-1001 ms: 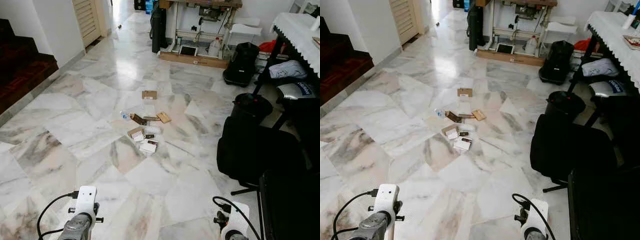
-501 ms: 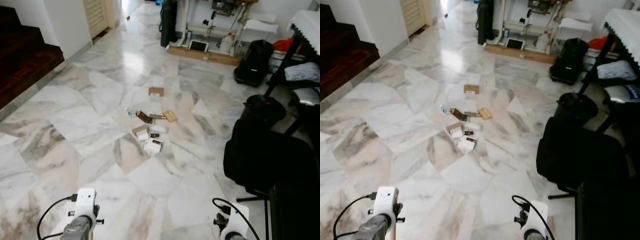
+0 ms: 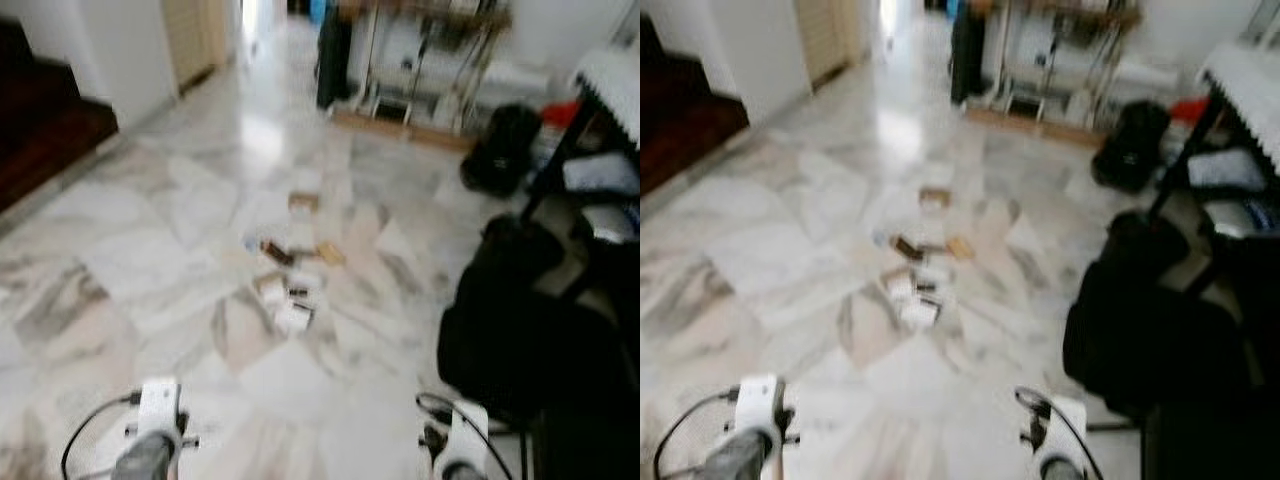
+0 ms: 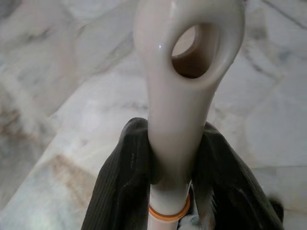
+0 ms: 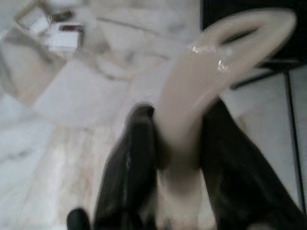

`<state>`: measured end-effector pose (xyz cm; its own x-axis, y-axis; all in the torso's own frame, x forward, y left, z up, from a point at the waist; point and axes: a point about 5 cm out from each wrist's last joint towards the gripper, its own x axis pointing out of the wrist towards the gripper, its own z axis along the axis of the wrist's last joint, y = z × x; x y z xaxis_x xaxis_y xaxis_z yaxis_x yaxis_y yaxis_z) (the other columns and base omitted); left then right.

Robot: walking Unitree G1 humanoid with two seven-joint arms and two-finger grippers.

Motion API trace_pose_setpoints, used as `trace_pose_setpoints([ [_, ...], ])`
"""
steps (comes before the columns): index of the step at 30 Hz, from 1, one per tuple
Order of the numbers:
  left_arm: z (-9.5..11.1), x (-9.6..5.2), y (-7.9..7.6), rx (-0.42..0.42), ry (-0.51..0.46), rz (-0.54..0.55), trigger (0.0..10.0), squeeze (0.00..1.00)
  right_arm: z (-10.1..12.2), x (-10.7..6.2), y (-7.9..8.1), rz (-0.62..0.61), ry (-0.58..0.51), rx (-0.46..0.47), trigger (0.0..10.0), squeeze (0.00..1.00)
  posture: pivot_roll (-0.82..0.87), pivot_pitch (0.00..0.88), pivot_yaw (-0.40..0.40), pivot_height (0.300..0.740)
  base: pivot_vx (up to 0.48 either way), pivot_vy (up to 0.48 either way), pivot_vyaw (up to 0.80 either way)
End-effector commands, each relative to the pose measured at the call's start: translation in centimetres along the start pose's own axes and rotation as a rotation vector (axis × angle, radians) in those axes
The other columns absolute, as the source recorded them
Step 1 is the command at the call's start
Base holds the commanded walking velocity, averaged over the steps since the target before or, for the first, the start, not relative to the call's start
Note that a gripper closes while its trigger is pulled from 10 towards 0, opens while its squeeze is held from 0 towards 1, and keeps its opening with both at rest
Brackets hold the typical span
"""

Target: Sweep floor

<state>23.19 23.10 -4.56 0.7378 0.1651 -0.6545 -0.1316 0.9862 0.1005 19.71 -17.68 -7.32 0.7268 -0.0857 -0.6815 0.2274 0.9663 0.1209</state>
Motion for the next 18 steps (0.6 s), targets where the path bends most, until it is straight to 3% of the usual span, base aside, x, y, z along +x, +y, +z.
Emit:
trace_pose_setpoints([
  [1,0.3,0.13,-1.28,-0.01,-0.008,-0.041,10.0,0.0,-0.31,-0.09,0.03,0.002,0.01,0.036,10.0,0.0,0.09,0.04,-0.074,0.74,0.307,0.0,0.0],
  [15,0.65,0.2,-1.69,-0.034,-0.021,-0.067,10.0,0.0,-0.43,-0.12,-0.09,0.001,0.018,0.039,10.0,0.0,0.09,0.041,-0.075,0.74,0.02,0.0,0.0],
  [18,0.66,0.21,-1.66,-0.036,-0.021,-0.067,10.0,0.0,-0.47,-0.13,-0.07,0.001,0.019,0.04,10.0,0.0,0.09,0.042,-0.075,0.74,0.0,0.324,0.0],
])
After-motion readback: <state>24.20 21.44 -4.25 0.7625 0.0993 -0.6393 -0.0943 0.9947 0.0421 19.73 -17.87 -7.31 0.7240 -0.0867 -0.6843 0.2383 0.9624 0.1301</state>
